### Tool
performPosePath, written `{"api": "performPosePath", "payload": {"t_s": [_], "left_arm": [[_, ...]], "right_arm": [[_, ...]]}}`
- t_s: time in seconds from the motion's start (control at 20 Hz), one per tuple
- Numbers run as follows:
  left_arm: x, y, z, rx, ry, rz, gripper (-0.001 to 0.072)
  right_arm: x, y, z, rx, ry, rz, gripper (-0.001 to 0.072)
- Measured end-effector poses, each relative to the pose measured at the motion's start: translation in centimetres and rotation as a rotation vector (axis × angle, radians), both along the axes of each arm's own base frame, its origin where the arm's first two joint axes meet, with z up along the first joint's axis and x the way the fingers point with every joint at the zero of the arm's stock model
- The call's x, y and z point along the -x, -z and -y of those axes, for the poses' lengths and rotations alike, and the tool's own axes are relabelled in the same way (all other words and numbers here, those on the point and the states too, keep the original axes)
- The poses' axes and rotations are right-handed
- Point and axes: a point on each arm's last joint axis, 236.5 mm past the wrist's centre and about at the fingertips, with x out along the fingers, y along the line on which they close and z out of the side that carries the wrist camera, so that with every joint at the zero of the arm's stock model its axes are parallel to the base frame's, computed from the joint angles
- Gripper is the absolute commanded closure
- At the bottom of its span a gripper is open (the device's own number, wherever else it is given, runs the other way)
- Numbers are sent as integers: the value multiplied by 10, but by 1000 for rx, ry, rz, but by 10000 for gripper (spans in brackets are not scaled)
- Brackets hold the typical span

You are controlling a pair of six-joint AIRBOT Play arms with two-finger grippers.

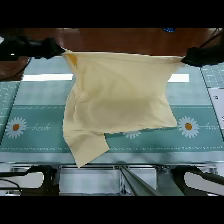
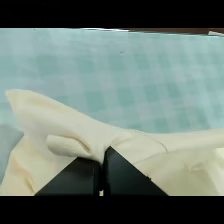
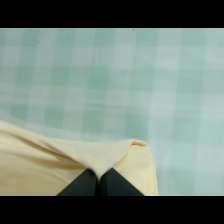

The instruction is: Fold the shirts.

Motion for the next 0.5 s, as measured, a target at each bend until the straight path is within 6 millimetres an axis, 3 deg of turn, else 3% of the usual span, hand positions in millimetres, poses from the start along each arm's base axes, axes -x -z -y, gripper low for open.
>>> {"api": "performPosePath", "payload": {"t_s": [0.1, 0.25, 0.3, 0.35, 0.4, 0.5], "left_arm": [[-24, 30, 8, 11, -1, -39, 686], [-45, 68, 20, 34, -9, -103, 675], [-47, 77, 25, 41, -6, -120, 574], [-48, 86, 30, 52, -5, -143, 237], [-47, 94, 33, 57, 1, -168, 197], [-42, 101, 37, 72, 11, -214, 197]], "right_arm": [[-29, 34, 2, -37, 17, -57, 693], [-67, 74, 4, -123, 69, -117, 693], [-77, 84, 4, -160, 90, -132, 691], [-83, 94, 5, -200, 109, -150, 583], [-87, 101, 7, -233, 129, -164, 316], [-93, 110, 16, -305, 189, -190, 295]]}}
